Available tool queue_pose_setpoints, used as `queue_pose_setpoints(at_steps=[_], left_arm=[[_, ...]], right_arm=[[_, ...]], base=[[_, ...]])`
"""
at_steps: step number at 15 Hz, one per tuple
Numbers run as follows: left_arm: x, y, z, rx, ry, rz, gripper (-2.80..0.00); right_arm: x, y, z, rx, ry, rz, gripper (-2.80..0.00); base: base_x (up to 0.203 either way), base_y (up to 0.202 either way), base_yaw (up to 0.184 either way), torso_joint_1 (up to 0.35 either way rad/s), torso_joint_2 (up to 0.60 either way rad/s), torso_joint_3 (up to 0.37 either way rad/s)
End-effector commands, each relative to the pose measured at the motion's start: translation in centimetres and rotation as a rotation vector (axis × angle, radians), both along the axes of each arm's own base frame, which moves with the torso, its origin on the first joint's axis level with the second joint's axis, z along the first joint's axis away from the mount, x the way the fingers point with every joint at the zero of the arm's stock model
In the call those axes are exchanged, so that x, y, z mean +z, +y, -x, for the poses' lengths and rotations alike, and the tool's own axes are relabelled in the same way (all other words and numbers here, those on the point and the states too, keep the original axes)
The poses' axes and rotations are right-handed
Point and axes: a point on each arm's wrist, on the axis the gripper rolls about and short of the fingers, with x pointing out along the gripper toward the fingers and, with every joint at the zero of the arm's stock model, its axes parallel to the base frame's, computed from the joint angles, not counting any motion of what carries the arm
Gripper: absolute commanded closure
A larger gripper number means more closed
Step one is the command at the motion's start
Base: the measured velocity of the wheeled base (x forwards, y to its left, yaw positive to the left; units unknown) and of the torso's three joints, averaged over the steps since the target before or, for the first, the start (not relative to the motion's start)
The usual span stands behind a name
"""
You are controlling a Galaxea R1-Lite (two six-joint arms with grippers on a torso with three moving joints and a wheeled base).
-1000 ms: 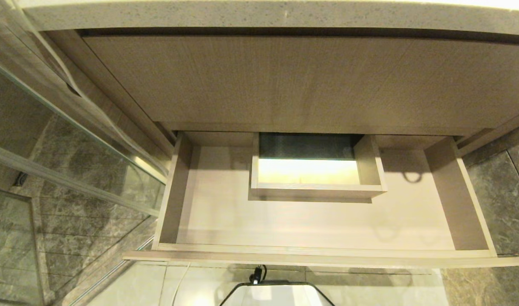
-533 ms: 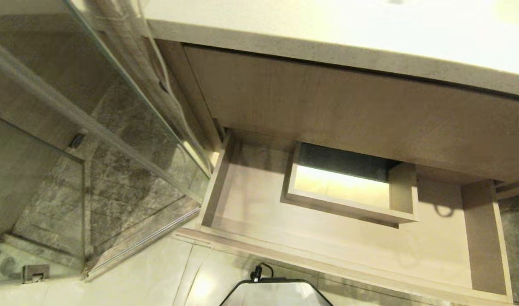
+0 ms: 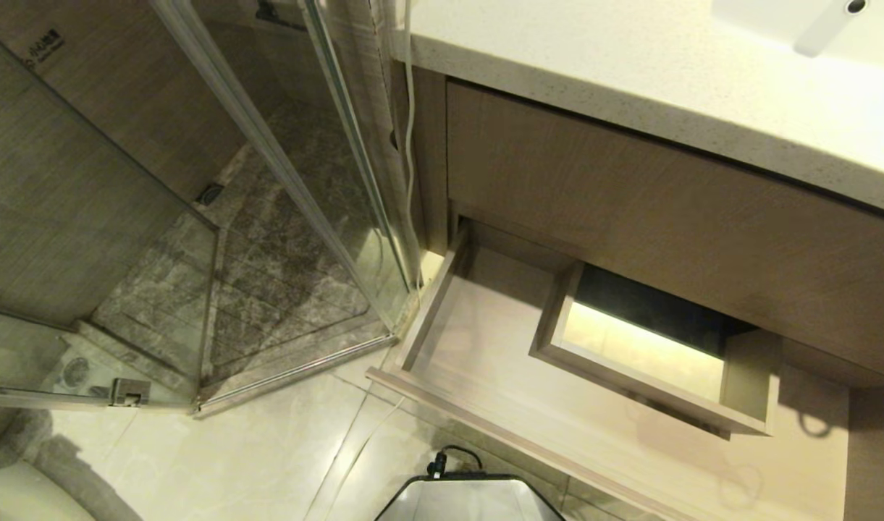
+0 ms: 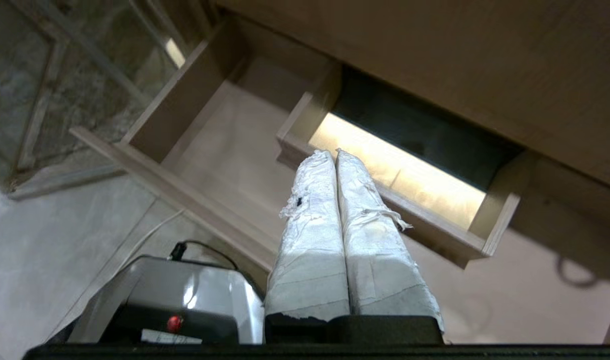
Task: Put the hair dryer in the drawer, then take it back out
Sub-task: Pick up the hairdryer
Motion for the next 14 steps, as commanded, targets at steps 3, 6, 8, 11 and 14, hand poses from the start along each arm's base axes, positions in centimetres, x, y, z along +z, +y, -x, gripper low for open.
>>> queue_pose_setpoints(at_steps=[3,6,8,11,14], left_arm=[[-0.03,0.00,-0.01,-0.001,0.001,0.000,0.00],[0.00,0.00,0.00,-0.002,0.000,0.000,0.00],[-0.04,0.00,-0.01,-0.001,0.001,0.000,0.00],[0.00,0.00,0.00,-0.001,0.000,0.000,0.00],[0.00,0.00,0.00,-0.001,0.000,0.000,0.00]], right_arm=[[-1.16,0.01,-0.03,0.000,-0.003,0.004,0.00],[-1.16,0.00,-0.03,0.000,0.000,-0.018,0.00],[-1.14,0.00,-0.03,0.000,-0.001,-0.019,0.00],[-1.16,0.00,-0.03,0.000,0.001,-0.020,0.00],[-1.16,0.00,-0.03,0.001,0.001,-0.021,0.00]], base=[[0.000,0.000,0.000,0.000,0.00,0.000],[0.000,0.000,0.000,0.000,0.00,0.000],[0.000,0.000,0.000,0.000,0.00,0.000],[0.005,0.009,-0.049,0.002,0.00,0.002],[0.001,0.009,-0.165,0.003,0.00,0.002]])
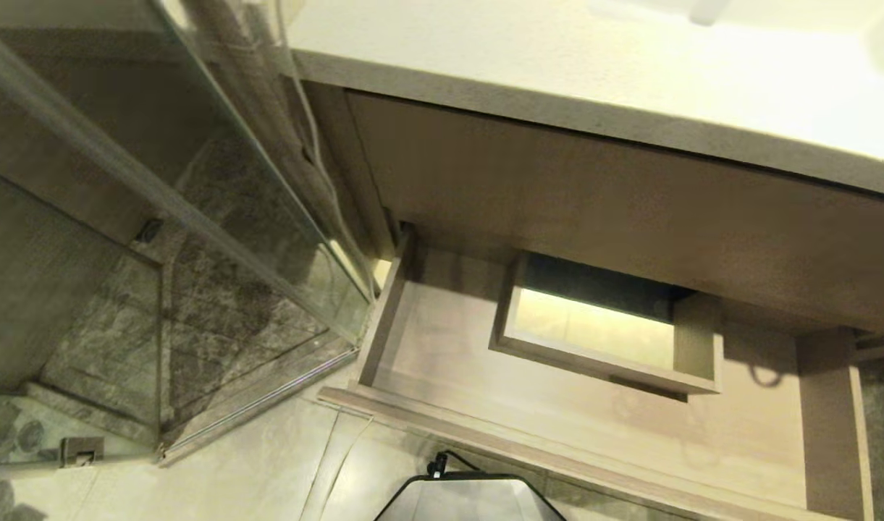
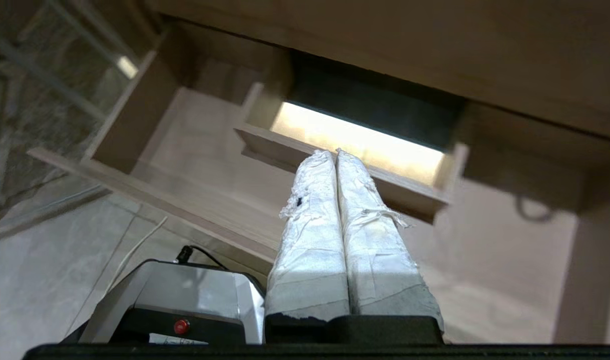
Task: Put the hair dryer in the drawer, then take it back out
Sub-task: Pick up the hairdryer
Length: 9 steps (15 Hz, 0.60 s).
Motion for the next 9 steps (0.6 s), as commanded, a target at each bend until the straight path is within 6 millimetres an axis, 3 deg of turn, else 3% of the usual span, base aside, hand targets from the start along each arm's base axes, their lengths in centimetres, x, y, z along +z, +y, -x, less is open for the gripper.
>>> queue_pose_setpoints(at_steps=[1,6,9], left_arm=[[0.00,0.00,0.00,0.001,0.000,0.000,0.00],[-0.03,0.00,-0.01,-0.001,0.001,0.000,0.00],[0.00,0.00,0.00,-0.001,0.000,0.001,0.00]], right_arm=[[-1.18,0.01,-0.03,0.002,0.000,0.001,0.00],[-1.20,-0.01,-0.04,-0.005,0.002,-0.001,0.00],[-1.20,-0.01,-0.04,-0.004,0.001,0.000,0.00]], base=[[0.001,0.019,-0.157,-0.002,0.00,0.006],[0.001,0.014,-0.134,0.002,0.00,0.002],[0.000,0.000,-0.029,0.002,0.00,-0.001]])
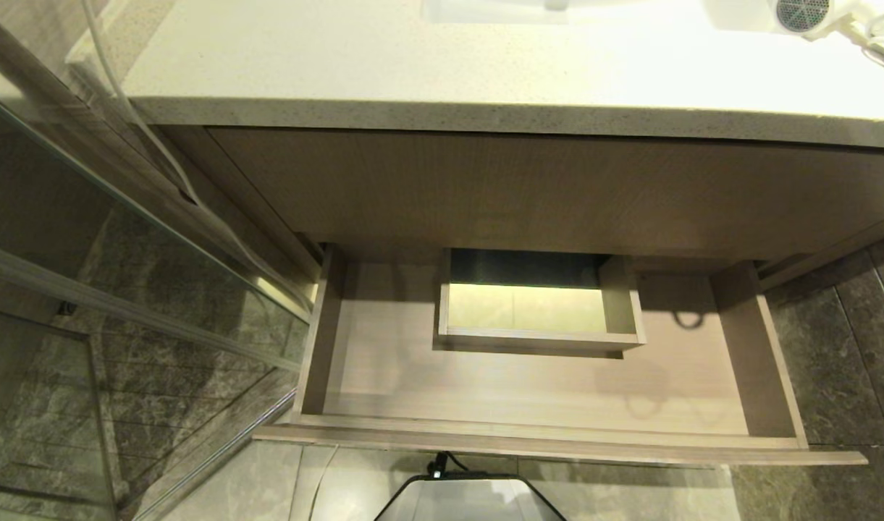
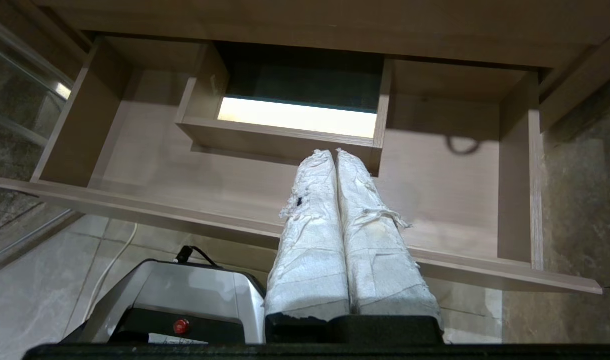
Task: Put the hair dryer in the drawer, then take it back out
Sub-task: Pick up the hairdryer
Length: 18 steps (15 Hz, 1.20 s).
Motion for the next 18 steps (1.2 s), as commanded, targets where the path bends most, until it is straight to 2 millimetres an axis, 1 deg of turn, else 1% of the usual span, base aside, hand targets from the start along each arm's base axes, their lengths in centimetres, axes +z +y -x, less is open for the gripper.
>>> queue_pose_setpoints(at_steps=[1,18], left_arm=[[-0.04,0.00,-0.01,0.002,0.002,0.000,0.00],[0.00,0.00,0.00,0.001,0.000,0.000,0.00]], right_arm=[[-1.18,0.00,-0.03,-0.001,0.000,0.001,0.00],[-1.18,0.01,-0.03,0.000,0.000,0.001,0.00]], base=[[0.000,0.000,0.000,0.000,0.00,0.000],[0.000,0.000,0.000,0.000,0.00,0.000]])
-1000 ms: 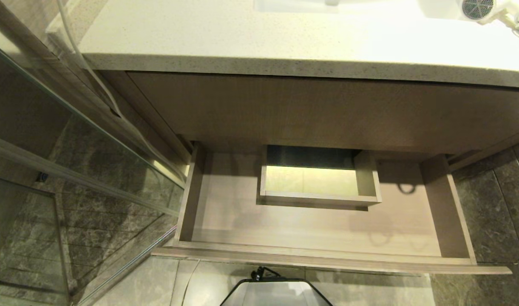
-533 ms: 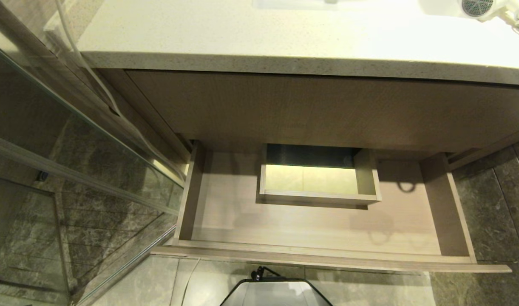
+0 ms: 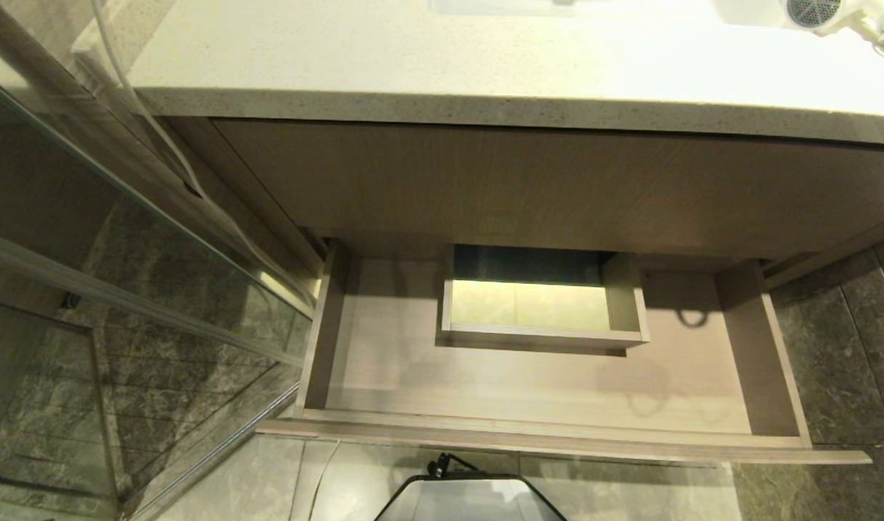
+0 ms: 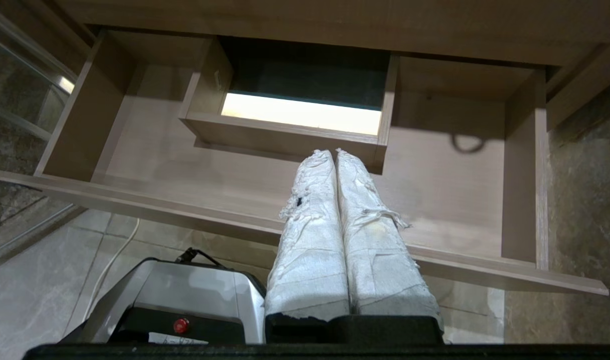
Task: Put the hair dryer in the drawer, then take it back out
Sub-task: Pick up the hairdryer
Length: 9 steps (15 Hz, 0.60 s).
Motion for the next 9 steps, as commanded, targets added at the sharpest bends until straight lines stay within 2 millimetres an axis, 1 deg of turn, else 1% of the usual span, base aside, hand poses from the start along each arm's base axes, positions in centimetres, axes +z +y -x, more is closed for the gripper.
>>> queue_pose_setpoints(at_steps=[1,9], left_arm=[[-0.02,0.00,-0.01,0.001,0.001,0.000,0.00],[-0.02,0.00,0.00,0.001,0.001,0.000,0.00]], right_arm=[[-1.18,0.01,-0.03,0.000,0.000,0.000,0.00],[-1.18,0.01,-0.03,0.000,0.000,0.000,0.00]], base=[[0.000,0.000,0.000,0.000,0.00,0.000],[0.000,0.000,0.000,0.000,0.00,0.000]])
